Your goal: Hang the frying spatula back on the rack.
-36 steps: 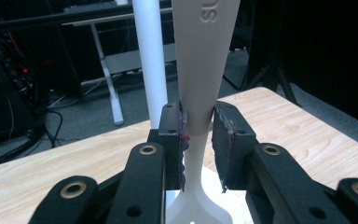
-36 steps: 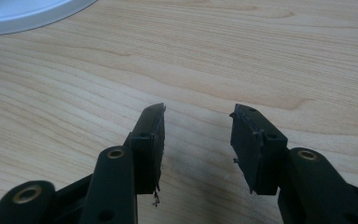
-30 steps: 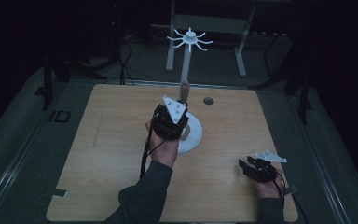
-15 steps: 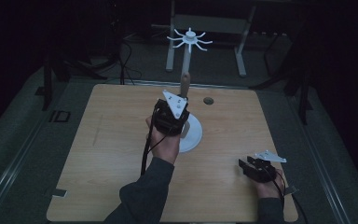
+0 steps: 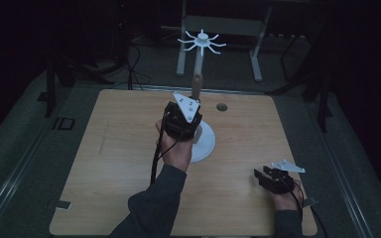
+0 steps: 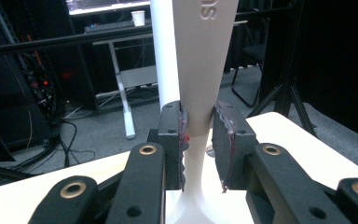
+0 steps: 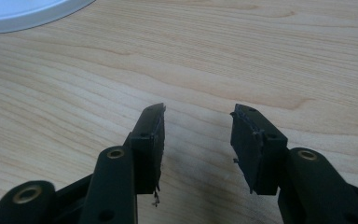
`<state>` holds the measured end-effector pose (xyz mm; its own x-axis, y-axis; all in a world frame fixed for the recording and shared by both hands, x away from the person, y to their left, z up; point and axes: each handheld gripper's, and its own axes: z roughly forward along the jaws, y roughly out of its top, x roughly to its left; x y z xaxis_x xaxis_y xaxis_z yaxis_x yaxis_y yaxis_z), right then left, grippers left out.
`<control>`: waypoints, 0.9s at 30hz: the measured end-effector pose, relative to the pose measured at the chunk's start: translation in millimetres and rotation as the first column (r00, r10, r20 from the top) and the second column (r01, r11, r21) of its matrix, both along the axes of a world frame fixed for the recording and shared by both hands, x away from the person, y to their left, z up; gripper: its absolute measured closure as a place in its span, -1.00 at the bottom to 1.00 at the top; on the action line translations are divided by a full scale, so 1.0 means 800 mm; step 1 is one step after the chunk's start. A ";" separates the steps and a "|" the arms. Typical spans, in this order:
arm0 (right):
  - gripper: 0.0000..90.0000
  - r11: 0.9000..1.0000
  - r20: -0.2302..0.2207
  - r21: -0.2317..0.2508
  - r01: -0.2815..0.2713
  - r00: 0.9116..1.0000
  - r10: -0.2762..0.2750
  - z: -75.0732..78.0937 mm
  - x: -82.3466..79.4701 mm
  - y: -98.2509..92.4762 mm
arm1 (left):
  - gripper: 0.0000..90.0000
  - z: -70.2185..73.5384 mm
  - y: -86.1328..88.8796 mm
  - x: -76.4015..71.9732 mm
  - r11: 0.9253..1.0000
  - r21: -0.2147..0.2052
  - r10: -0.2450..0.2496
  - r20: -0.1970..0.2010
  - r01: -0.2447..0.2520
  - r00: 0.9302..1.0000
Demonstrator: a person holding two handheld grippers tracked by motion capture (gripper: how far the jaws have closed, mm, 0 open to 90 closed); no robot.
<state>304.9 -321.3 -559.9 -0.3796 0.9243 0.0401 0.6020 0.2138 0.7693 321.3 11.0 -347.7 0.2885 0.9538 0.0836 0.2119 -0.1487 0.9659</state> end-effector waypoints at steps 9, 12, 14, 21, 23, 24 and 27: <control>0.21 1.000 -0.004 -0.002 -0.002 1.000 0.002 -0.001 0.001 0.000 | 0.65 0.009 -0.001 0.003 1.000 0.001 -0.005 0.006 0.005 1.000; 0.21 1.000 -0.004 -0.003 -0.003 1.000 0.003 -0.001 0.001 0.000 | 0.65 0.011 -0.003 0.004 1.000 0.004 -0.012 0.010 0.012 1.000; 0.21 1.000 -0.004 -0.004 -0.004 1.000 0.004 -0.001 0.001 0.000 | 0.65 0.012 -0.003 0.004 1.000 0.008 -0.015 0.011 0.015 1.000; 0.21 1.000 -0.004 -0.005 -0.003 1.000 0.003 -0.001 0.001 0.000 | 0.65 0.018 -0.005 0.006 1.000 0.011 -0.011 0.019 0.011 1.000; 0.21 1.000 -0.003 -0.004 -0.003 1.000 0.003 -0.001 0.001 0.000 | 0.65 0.020 -0.006 0.006 1.000 0.014 -0.008 0.018 0.007 1.000; 0.21 1.000 -0.004 -0.004 -0.003 1.000 0.003 -0.001 0.001 0.000 | 0.65 0.021 -0.006 0.006 1.000 0.016 -0.007 0.018 0.007 1.000; 0.21 1.000 -0.003 -0.004 -0.003 1.000 0.003 -0.001 0.001 0.000 | 0.65 0.023 -0.006 0.006 1.000 0.017 -0.001 0.021 0.000 1.000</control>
<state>305.9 -321.1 -560.6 -0.3826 0.9232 0.0375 0.6038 0.2191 0.7665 326.4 6.4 -328.9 0.2871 0.9521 0.1053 0.1918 -0.1648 0.9675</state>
